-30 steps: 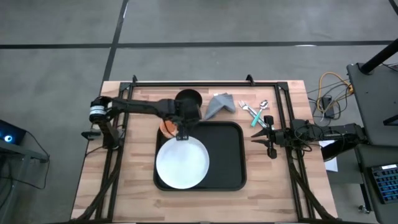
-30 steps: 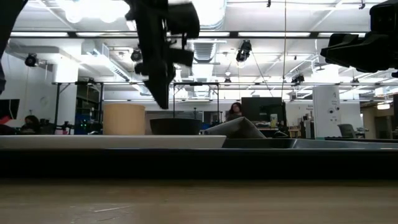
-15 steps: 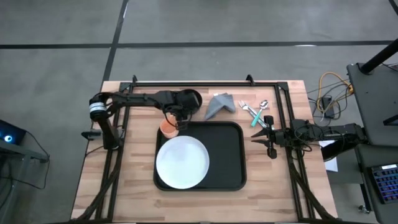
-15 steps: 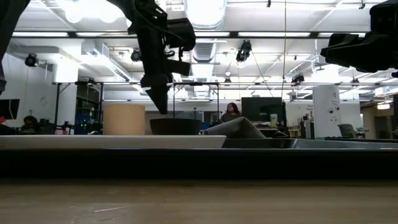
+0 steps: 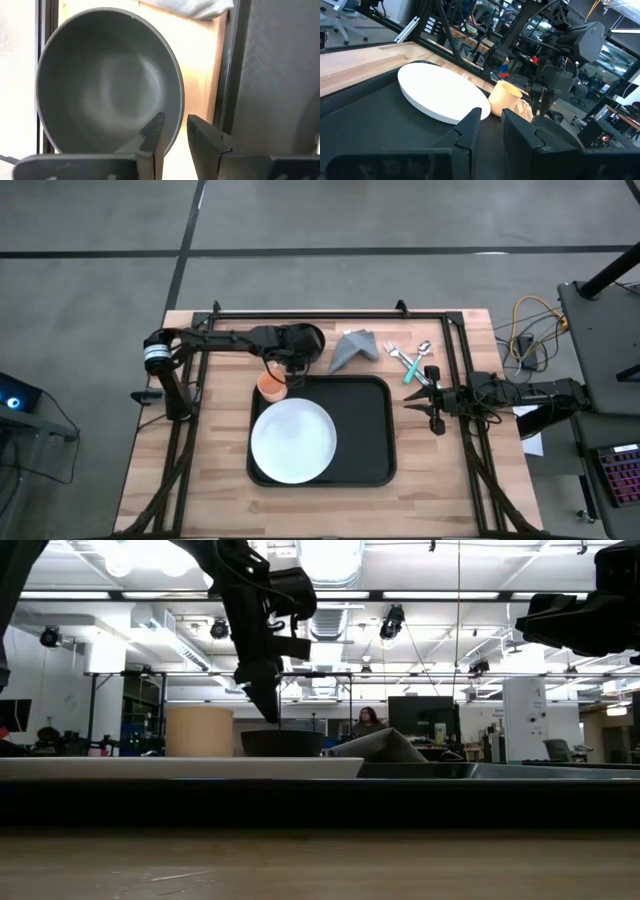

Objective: Set up tray
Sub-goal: Put the black bowl on top of the white plate

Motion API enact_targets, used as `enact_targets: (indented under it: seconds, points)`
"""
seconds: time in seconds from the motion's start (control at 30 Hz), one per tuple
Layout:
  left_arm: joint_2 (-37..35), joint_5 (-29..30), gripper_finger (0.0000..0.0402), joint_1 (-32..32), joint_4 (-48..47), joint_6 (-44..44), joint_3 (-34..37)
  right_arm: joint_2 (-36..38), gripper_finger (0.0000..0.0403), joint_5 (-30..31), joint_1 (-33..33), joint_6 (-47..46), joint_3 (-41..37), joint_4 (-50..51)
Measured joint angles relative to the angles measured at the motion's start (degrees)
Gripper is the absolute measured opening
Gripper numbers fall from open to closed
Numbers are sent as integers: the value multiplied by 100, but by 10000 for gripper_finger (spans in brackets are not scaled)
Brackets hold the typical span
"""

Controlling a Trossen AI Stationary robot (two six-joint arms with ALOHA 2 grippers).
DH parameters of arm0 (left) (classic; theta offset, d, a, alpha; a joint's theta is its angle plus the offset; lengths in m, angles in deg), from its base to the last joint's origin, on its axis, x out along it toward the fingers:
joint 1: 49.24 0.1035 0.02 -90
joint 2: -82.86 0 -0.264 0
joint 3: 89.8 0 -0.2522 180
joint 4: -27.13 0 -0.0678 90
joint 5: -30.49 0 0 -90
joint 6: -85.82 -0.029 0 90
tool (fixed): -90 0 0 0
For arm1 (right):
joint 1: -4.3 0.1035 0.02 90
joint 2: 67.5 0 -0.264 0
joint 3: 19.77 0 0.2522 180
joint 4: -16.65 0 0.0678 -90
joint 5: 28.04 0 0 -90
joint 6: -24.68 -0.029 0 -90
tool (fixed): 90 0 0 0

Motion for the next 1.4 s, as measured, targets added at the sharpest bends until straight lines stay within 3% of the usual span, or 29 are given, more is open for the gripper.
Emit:
enact_targets:
  seconds: [0.7, 0.93, 1.4]
  points:
    - [35, 0, 61, 127, 694, 2, 625, 0, 68, 1, -2, 0, 0, 0]
    - [34, -3, 7, 125, 686, 12, 648, 0, 68, 1, -2, 0, -1, 0]
    - [33, 25, 1, 69, 432, 4, 366, 0, 68, 1, -2, 0, -1, 0]
